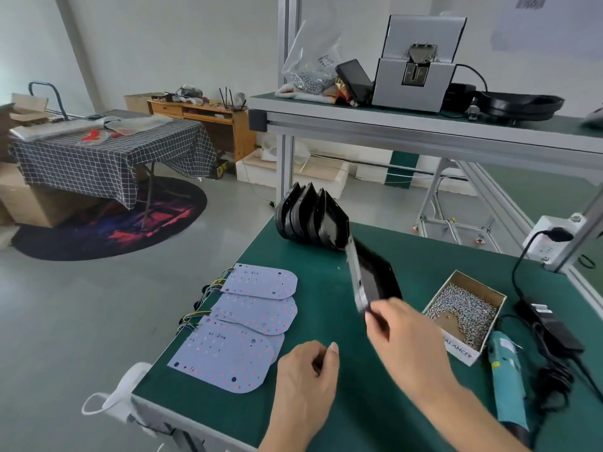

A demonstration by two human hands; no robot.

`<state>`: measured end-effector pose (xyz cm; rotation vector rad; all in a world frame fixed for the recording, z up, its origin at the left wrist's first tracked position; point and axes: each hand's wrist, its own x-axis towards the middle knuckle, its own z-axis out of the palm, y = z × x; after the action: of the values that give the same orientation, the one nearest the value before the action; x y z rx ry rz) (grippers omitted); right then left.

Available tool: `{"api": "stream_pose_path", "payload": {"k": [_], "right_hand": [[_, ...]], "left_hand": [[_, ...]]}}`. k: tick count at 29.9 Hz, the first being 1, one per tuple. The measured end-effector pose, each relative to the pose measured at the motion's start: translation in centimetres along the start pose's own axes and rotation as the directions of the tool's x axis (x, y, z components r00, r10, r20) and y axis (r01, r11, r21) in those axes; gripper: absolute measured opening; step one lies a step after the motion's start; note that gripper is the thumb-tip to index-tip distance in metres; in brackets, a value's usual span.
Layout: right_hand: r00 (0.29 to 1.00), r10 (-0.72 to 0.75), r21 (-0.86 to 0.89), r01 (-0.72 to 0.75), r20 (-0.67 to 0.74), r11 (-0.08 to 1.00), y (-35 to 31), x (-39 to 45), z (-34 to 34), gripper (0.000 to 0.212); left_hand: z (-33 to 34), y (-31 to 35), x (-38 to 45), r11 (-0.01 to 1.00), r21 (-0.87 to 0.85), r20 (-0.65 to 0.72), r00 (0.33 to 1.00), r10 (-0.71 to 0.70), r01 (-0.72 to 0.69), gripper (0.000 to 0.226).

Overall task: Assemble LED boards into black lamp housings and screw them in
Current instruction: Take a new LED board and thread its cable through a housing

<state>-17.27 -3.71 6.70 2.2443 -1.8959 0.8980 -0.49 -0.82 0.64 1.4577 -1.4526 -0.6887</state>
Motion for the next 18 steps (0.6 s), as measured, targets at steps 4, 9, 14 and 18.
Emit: {"api": "stream_pose_path", "payload": {"k": [4,9,14,18], "right_hand": [[0.990,-0.086,-0.155,0.102,0.111,0.983,-2.6,-6.4,-1.0,0.035],[0.966,-0.045,-0.256,0.113,0.256,0.960,-3.5,-8.5,-0.8,0.049],[0.922,0.018,-0.266,0.093,0.386,0.960,-4.3,-6.0,-2.5,0.028],[0.970,-0.053,0.032,0.046,0.238,0.998,-6.4,0.2,-1.9,0.014]], "left_hand": [[0.0,0.0,0.0,1.000,0.009,-0.018,1.000,0.013,-0.013,0.051],[0.1,-0.2,-0.4,1.000,-0.027,-0.029,1.000,0.007,-0.008,0.042],[0.3,-0.4,-0.4,0.998,0.026,0.028,0.998,0.060,-0.060,0.031],[0.3,-0.5,0.0,0.997,-0.002,0.024,0.996,0.081,-0.081,0.027]]}}
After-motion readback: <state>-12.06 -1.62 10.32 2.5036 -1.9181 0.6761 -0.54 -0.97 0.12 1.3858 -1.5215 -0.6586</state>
